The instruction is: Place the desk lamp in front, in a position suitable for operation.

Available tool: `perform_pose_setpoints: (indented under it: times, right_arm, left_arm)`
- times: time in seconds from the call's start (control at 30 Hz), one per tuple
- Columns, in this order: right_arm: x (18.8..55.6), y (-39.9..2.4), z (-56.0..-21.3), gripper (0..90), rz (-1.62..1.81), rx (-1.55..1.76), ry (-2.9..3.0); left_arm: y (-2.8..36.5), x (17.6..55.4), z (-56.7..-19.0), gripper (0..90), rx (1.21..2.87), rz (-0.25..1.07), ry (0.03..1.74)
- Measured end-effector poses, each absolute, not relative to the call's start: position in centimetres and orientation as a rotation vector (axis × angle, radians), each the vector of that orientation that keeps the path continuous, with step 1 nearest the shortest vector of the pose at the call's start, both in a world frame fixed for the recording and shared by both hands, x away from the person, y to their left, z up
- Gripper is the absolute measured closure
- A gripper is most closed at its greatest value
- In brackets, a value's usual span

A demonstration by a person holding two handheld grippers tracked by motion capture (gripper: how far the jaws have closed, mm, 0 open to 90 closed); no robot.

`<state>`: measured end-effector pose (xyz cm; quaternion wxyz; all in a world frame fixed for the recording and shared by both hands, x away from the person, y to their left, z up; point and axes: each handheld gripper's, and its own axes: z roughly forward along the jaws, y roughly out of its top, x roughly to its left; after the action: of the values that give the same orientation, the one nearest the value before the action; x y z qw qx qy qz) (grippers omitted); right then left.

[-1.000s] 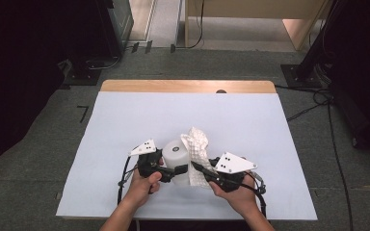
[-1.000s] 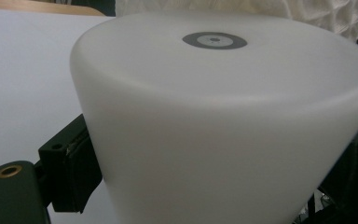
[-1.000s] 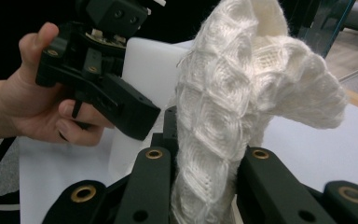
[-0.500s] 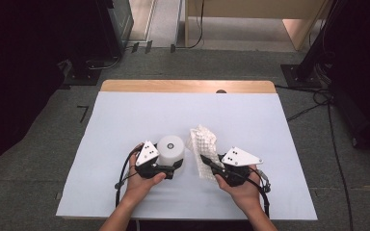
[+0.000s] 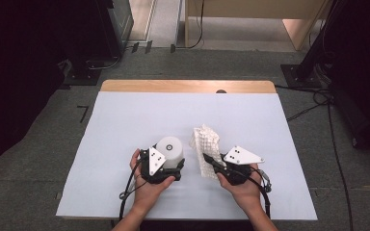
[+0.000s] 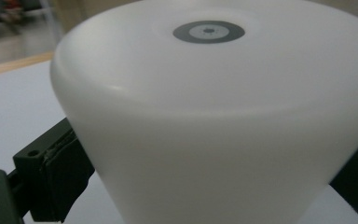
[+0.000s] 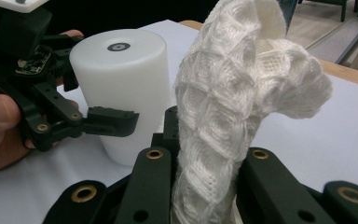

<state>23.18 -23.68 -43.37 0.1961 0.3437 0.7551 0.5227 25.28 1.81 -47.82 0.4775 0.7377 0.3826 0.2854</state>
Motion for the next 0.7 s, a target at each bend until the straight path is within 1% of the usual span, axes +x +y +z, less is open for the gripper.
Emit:
perform_pose_setpoints:
  times: [0.03, 0.1, 0.13, 0.17, 0.2, 0.33, 0.43, 0.53, 0.57, 0.63, 0.7]
  right_arm:
    - [23.2, -23.6, -43.4, 79.0, 1.465, 0.965, 2.115]
    - [23.2, -23.6, -43.4, 79.0, 1.465, 0.957, 2.12]
    - [23.2, -23.5, -43.4, 79.0, 1.465, 0.957, 2.121]
    - [23.1, -23.5, -43.4, 79.0, 1.468, 0.957, 2.126]
    - [23.1, -23.4, -43.4, 79.0, 1.469, 0.956, 2.127]
    - [23.0, -23.4, -43.3, 79.0, 1.475, 0.947, 2.128]
    - [23.0, -23.6, -43.1, 79.0, 1.503, 0.929, 2.12]
    - [22.5, -23.4, -42.5, 79.0, 1.539, 0.882, 2.114]
    - [22.4, -23.3, -42.3, 79.0, 1.545, 0.865, 2.113]
    - [21.9, -22.8, -41.8, 79.0, 1.561, 0.808, 2.118]
    - [21.4, -22.2, -41.4, 79.0, 1.548, 0.753, 2.132]
  left_arm:
    - [1.5, 25.2, -47.7, 0.3, 1.8, 0.712, 0.972]
    - [1.3, 25.4, -47.8, 1.9, 1.804, 0.661, 0.998]
    - [1.3, 25.5, -47.8, 2.4, 1.809, 0.672, 1.006]
    - [1.4, 25.5, -47.8, 6.4, 1.814, 0.681, 1.006]
    - [1.6, 25.6, -47.8, 7.9, 1.809, 0.66, 0.999]
    - [2.4, 26.0, -47.8, 8.2, 1.83, 0.595, 0.924]
    - [3.4, 26.8, -47.5, 8.3, 1.809, 0.349, 0.798]
    - [3.8, 27.2, -47.0, 8.3, 1.774, 0.147, 0.686]
    - [3.9, 27.4, -46.9, 8.3, 1.761, 0.056, 0.648]
    - [3.9, 27.5, -46.8, 8.3, 1.75, -0.019, 0.614]
    - [3.7, 27.4, -46.7, 8.3, 1.763, -0.048, 0.582]
